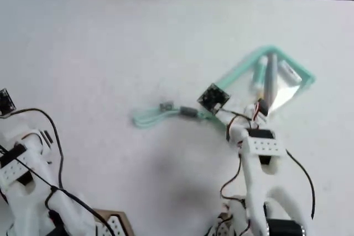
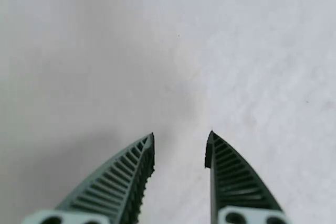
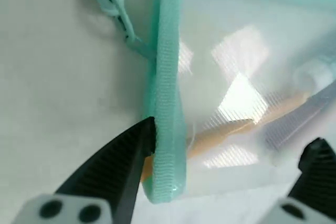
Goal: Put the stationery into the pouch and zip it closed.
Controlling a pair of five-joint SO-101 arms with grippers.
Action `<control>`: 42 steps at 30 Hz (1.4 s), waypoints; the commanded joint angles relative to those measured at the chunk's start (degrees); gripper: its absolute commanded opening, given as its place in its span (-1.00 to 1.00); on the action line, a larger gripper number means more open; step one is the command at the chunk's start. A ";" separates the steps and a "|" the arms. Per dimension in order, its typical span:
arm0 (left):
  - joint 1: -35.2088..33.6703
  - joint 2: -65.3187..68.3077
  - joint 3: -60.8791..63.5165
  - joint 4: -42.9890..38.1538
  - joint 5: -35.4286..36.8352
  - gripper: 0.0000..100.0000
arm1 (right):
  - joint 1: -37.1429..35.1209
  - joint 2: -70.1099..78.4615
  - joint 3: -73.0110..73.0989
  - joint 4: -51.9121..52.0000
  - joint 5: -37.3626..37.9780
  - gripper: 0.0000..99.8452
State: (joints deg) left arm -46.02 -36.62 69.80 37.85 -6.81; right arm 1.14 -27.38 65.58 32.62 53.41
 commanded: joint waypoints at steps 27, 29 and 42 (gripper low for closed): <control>0.84 -0.13 0.09 -2.20 -0.70 -0.65 | 6.11 -8.22 -8.18 -14.29 0.79 -0.96; 0.84 -0.13 0.09 -2.20 -0.70 -0.65 | 3.82 -13.85 -11.52 -4.18 -1.76 -0.96; 0.84 -0.13 0.18 -2.20 -0.70 -0.65 | -7.34 -7.60 -72.09 50.59 -27.25 -0.96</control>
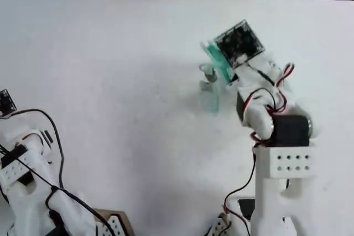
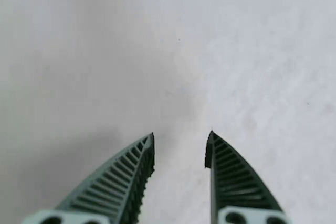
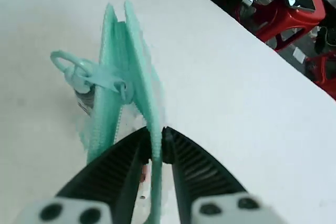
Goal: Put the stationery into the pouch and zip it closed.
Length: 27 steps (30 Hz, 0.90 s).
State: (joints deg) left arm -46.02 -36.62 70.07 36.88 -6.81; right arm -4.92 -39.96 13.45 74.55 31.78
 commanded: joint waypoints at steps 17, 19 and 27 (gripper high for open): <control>0.84 -0.13 -0.09 -1.23 -0.70 -0.65 | -1.36 33.98 -47.56 23.96 -10.37 -0.96; 0.84 -0.13 -0.09 -1.23 -0.70 -0.65 | -1.27 32.04 -49.49 23.96 -10.37 -0.96; 4.26 -0.40 -0.26 -1.23 -0.62 -0.65 | 0.13 32.13 -40.18 22.29 -10.37 -0.96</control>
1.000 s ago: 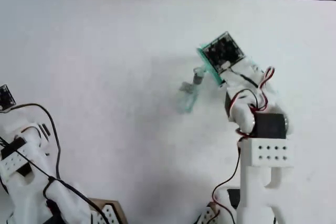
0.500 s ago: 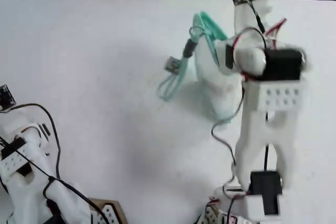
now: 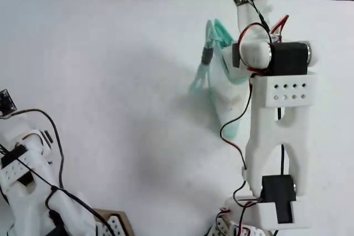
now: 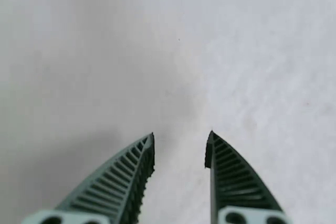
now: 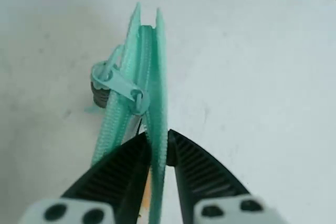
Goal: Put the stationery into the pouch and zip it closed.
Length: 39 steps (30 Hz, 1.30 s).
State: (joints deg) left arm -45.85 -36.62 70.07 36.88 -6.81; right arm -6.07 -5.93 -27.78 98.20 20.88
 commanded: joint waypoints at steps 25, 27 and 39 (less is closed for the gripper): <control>61.41 0.84 -43.43 -3.52 3.08 -0.65 | 4.35 -2.07 4.48 -1.36 12.31 -0.96; 62.29 3.12 -41.32 -10.29 3.08 -0.66 | 4.35 -2.07 4.75 -1.36 16.26 -0.96; 61.93 26.15 -43.78 -19.87 12.84 -0.66 | 5.58 -2.07 16.88 -8.48 30.07 -0.61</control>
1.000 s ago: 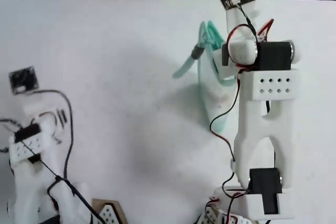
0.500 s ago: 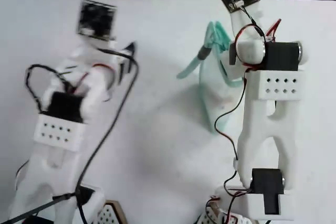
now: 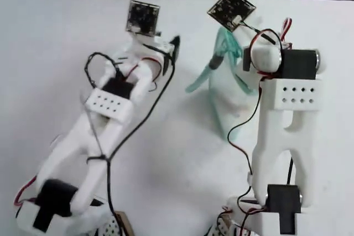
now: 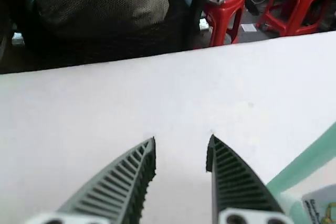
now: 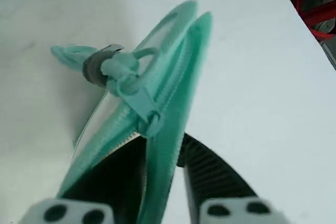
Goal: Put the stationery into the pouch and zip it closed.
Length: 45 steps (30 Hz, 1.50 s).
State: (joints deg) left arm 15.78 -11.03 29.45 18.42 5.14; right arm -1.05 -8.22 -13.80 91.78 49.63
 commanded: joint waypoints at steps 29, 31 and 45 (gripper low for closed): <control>-0.66 -26.24 -1.05 24.97 -14.51 -0.57 | -12.70 -11.74 -3.16 6.55 54.51 -0.96; 0.13 -27.38 -0.97 27.43 -14.51 -0.57 | -13.41 -12.35 -3.34 6.55 53.71 -0.96; 4.88 -44.79 21.63 16.97 -28.13 -0.56 | -15.08 -13.05 -2.99 6.64 51.08 -0.96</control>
State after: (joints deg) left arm 20.35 -51.47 48.53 41.71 -21.93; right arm -15.65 -19.21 -14.33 98.29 101.32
